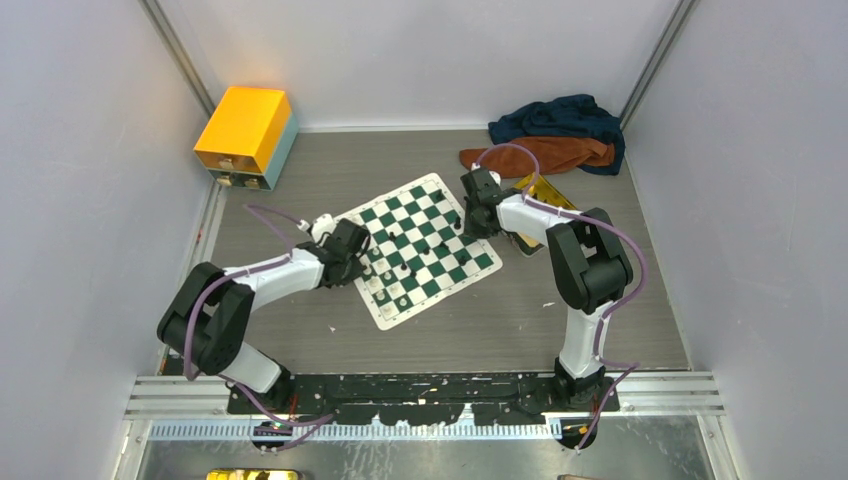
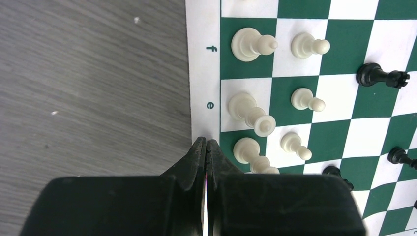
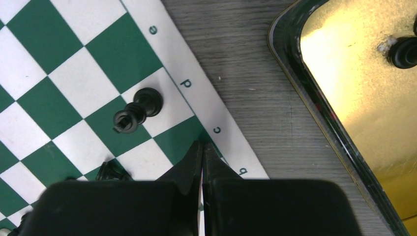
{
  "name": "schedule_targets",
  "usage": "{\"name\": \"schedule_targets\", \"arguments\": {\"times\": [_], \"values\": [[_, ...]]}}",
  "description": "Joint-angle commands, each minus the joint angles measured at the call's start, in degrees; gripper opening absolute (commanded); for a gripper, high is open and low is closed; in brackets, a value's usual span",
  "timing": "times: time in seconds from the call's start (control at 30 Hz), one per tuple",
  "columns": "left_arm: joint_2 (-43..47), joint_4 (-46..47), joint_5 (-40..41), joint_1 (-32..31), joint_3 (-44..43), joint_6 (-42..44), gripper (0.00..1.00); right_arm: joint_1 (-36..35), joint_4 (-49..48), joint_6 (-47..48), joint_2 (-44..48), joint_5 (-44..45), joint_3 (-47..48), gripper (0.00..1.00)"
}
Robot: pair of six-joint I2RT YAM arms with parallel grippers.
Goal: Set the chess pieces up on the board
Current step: Adjust the chessboard at the center of the board.
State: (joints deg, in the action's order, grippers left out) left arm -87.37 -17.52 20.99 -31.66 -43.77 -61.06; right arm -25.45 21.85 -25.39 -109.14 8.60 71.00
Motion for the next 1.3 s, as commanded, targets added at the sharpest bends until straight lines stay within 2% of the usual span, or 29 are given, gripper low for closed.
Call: {"name": "schedule_targets", "arguments": {"times": [0.0,0.83,1.27], "values": [[2.7,-7.0,3.5,-0.1,1.9,-1.4,0.00,-0.3,-1.4,-0.2,1.2,-0.4,-0.6,0.01],[8.4,-12.7,4.6,-0.1,3.9,-2.1,0.00,-1.9,-1.8,-1.0,5.8,-0.6,-8.3,0.01],[10.9,-16.0,5.4,0.0,1.6,-0.3,0.00,-1.6,-1.5,-0.4,7.0,1.5,-9.8,0.01]]}}
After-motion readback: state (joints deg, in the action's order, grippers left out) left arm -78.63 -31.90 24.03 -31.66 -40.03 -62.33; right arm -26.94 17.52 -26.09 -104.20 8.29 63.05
